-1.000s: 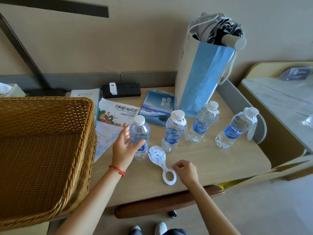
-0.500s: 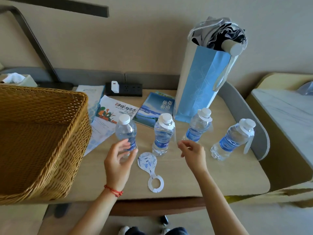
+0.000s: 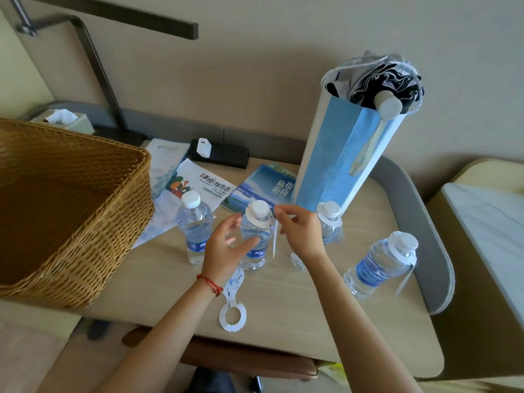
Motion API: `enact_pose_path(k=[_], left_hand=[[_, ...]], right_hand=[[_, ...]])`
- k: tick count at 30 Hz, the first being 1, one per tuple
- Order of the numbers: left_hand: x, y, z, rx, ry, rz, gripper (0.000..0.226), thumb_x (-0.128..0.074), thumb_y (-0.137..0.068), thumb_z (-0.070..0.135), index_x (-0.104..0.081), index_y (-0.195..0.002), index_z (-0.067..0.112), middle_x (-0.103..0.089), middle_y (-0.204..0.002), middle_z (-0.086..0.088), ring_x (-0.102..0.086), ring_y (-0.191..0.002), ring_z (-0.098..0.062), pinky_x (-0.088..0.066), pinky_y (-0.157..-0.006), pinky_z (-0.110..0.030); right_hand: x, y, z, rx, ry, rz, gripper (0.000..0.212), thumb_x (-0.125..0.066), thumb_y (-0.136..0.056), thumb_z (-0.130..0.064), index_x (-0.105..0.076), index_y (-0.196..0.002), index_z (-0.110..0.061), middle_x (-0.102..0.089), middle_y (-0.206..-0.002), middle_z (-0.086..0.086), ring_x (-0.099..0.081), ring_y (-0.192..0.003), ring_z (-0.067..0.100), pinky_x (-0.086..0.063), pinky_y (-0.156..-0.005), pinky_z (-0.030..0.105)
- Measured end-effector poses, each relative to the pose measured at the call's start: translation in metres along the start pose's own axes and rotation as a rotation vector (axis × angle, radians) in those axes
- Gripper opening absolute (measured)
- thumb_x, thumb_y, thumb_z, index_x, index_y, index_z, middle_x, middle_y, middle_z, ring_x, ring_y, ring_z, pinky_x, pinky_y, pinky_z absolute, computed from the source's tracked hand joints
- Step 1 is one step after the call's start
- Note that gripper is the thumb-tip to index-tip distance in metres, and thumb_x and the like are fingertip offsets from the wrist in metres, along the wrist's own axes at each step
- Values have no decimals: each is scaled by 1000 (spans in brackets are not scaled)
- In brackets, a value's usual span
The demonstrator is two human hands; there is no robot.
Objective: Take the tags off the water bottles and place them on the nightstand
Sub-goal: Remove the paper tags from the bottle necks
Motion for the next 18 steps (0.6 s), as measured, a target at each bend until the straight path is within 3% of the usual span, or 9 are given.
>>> enact_pose_path(k=[3, 6, 10, 14, 18], left_hand=[[-8, -8, 1, -8, -26, -41, 53, -77, -70, 8, -55, -117, 13, -62, -117, -10, -56, -112, -24, -48, -95, -42], [-10, -13, 2, -12, -46, -64, 50, -78, -68, 8, -54, -109, 25, -65, -111, -6, -60, -106, -20, -51, -89, -32], [-9, -16, 0, -22, -48, -66, 51, -78, -68, 6, -55, -110, 22, -65, -109, -6, -61, -100, -13, -50, -79, -14], [-8, -17, -2, -21, -20, -81, 51, -79, -67, 6, -55, -105, 30, -65, -108, 1, -61, -102, -11, -51, -83, -18], [-8, -18, -5, -22, -28, -83, 52, -79, -67, 8, -55, -103, 35, -65, -109, 2, -62, -104, -12, -51, -83, -20]], right_hand=[[-8, -12, 1, -24, 58, -53, 15, -58, -87, -16, -71, -81, -17, -64, -75, -12, -56, -56, -2, -45, -58, 12], [-12, -22, 7, -86, 84, -82, 15, -59, -86, -17, -74, -83, -14, -63, -71, -11, -55, -59, 1, -50, -66, 26], [-11, -27, 7, -94, 28, -110, 13, -63, -83, -13, -72, -73, -14, -59, -58, -13, -50, -45, -8, -41, -51, 9], [-12, -26, 5, -96, -53, -131, 12, -64, -81, -7, -70, -71, -9, -59, -59, -8, -51, -46, -8, -39, -48, 4], [-13, -27, 5, -121, -87, -123, 12, -63, -83, -9, -69, -72, -12, -64, -68, -7, -57, -62, 1, -46, -58, 9]])
Point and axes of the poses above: each hand's wrist, its own y-axis away from the middle knuckle, its own x-axis out of the back of the hand, z = x × y, the point moved 6 cm from there along -y, towards the middle knuckle
